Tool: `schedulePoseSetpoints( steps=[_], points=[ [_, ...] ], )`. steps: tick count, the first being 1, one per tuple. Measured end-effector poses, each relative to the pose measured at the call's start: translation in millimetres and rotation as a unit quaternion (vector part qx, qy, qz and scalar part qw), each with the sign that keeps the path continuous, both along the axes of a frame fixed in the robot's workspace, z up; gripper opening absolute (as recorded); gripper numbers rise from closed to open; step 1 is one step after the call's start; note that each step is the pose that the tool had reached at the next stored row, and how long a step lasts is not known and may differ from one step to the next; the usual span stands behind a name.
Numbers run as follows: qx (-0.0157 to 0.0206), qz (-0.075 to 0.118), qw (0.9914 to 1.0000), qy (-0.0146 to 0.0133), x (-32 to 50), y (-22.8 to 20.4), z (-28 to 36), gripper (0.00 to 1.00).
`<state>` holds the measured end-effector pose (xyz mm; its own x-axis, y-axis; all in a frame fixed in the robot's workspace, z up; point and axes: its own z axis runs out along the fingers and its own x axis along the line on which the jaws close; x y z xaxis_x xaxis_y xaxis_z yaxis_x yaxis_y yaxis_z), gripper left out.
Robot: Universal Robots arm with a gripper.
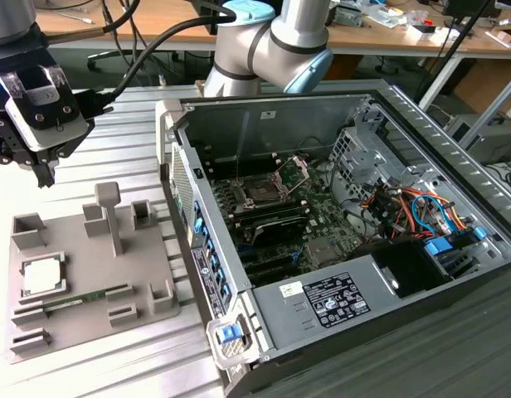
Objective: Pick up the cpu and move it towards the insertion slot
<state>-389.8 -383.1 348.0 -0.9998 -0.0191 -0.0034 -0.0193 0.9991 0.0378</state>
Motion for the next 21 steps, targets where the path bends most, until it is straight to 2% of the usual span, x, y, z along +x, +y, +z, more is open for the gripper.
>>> schedulePoseSetpoints(
  steps=[8,21],
  points=[
    [0.0,0.0,1.0,0.0,0.0,0.0,-2.3,0.11],
    [0.0,0.0,1.0,-0.0001,-2.5,-0.5,-10.3,0.11]
  ],
)
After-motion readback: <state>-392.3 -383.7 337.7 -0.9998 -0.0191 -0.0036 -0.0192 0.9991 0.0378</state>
